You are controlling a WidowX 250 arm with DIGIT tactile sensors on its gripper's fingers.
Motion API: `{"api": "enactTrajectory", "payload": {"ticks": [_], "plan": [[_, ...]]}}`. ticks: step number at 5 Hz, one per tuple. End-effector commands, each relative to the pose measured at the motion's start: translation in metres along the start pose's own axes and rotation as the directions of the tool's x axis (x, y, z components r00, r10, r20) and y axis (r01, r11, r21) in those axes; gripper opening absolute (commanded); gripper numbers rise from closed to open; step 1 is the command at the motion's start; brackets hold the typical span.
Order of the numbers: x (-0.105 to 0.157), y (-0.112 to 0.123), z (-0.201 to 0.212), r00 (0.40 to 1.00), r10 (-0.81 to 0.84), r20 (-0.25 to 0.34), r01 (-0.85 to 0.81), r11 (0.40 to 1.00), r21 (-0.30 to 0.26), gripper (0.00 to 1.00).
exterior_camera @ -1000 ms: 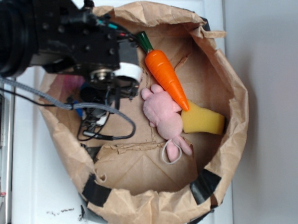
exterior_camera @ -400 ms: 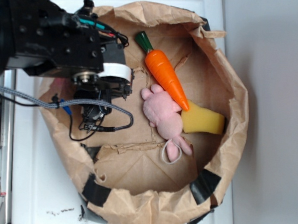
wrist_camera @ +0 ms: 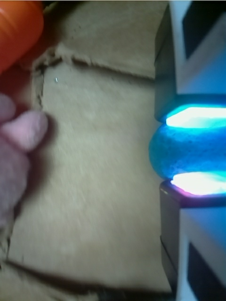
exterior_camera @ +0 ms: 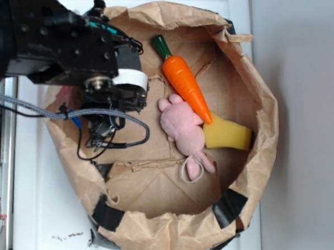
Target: Grab the blue ball.
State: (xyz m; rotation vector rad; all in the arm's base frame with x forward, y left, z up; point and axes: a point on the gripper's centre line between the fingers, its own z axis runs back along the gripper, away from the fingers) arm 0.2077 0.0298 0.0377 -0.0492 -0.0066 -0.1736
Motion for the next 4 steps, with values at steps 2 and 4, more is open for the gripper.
{"api": "enactTrajectory", "payload": {"ticks": [2,4], "plan": [[0.036,-0.022,0.163,0.887,0.260,0.382,-0.215,0.964,-0.156,0.00],[0.044,-0.018,0.165,0.872,0.260,0.416,-0.223,0.965,-0.136,0.00]]}}
